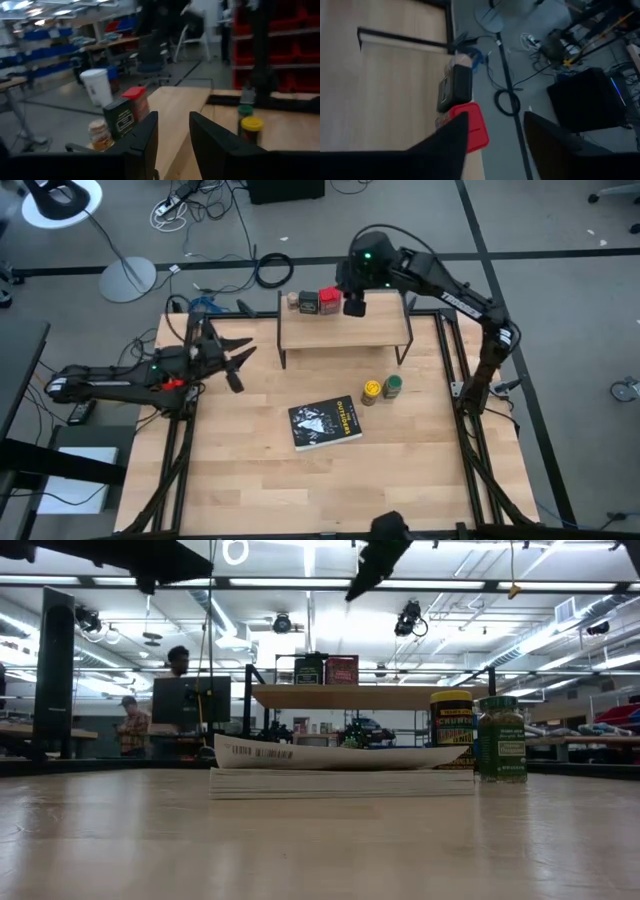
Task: Shelf spices
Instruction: Put the red seasoning on the shelf
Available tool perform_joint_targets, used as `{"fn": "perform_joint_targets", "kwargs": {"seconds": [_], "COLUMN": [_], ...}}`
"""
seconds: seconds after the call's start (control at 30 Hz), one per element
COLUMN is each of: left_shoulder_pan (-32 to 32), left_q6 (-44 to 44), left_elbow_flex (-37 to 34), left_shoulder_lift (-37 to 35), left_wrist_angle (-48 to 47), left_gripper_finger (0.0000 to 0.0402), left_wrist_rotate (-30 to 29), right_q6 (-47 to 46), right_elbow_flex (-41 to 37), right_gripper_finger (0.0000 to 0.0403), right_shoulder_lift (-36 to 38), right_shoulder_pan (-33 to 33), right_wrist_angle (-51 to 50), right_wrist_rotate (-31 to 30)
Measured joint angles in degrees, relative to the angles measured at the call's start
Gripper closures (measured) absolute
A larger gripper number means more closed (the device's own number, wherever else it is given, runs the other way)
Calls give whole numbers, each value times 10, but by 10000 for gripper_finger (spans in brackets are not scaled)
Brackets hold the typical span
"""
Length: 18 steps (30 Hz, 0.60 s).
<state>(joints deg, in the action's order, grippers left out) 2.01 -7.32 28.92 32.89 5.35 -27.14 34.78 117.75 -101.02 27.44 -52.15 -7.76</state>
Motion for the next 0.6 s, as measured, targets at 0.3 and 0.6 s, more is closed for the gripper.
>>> {"fn": "perform_joint_targets", "kwargs": {"seconds": [0.3, 0.6], "left_shoulder_pan": [11, 59], "left_q6": [12, 1], "left_elbow_flex": [109, 282], "left_shoulder_lift": [262, 475], "left_wrist_angle": [99, 120], "left_gripper_finger": [356, 399], "left_wrist_rotate": [14, 20], "right_q6": [-23, 23], "right_elbow_flex": [-7, -95], "right_gripper_finger": [395, 401], "right_shoulder_lift": [18, 17], "right_shoulder_pan": [44, 98], "right_wrist_angle": [-19, 20], "right_wrist_rotate": [29, 92]}}
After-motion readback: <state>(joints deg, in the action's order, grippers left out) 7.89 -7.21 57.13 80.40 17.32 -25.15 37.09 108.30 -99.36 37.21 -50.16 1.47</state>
